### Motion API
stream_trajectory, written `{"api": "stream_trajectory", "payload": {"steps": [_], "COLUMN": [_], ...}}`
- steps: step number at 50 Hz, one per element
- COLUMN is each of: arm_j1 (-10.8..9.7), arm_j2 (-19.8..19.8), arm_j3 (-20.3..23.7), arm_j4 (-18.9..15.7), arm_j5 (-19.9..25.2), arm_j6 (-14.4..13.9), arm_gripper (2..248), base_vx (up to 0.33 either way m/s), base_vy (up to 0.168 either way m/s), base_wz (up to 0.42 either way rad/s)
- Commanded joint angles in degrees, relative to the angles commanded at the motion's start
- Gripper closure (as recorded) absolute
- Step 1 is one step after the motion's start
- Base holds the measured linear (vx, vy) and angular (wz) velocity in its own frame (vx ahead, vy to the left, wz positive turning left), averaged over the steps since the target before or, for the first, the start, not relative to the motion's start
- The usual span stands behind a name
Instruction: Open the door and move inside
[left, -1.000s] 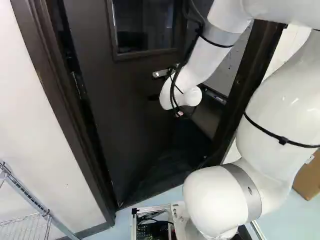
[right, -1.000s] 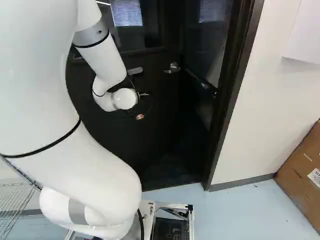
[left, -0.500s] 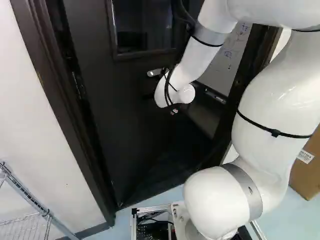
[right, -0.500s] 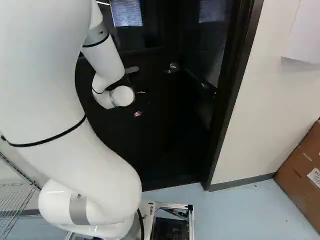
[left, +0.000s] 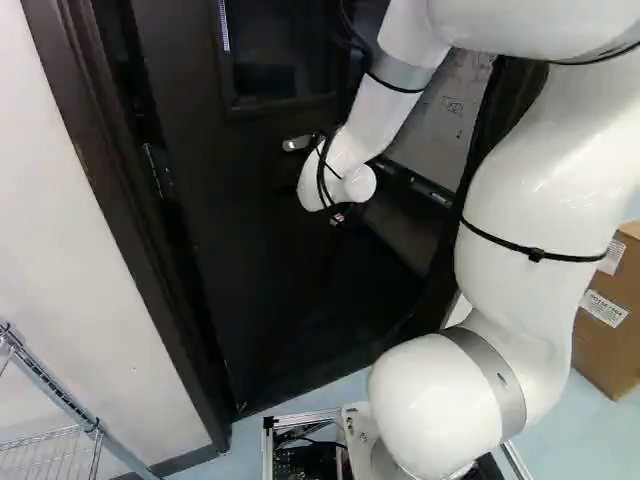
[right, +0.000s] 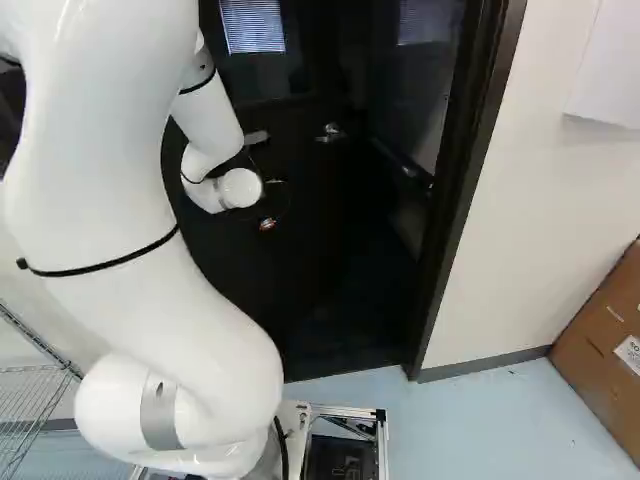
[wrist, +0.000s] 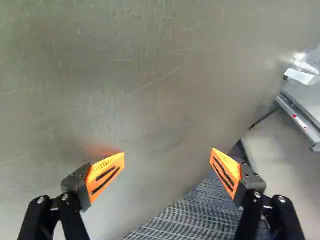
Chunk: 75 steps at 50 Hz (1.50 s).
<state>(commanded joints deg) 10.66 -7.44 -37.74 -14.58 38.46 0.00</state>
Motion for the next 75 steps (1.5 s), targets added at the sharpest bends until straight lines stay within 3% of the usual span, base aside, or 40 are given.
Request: {"api": "stream_trajectory", "payload": {"steps": [18,59,75], "arm_j1": [2.0,6.3,7.8], "arm_j2": [-2.3,-7.5,-9.5], "arm_j3": [-2.5,-8.5,-10.8], "arm_j4": [0.4,9.2,10.4], "arm_j5": [0.0,0.0,0.0], "arm_j6": [0.0,0.0,0.0], "arm_gripper": [3,3,3], "base_vx": [0.000,0.000,0.000], "base_vy": [0.000,0.000,0.000], "base_wz": [0.000,0.000,0.000]}}
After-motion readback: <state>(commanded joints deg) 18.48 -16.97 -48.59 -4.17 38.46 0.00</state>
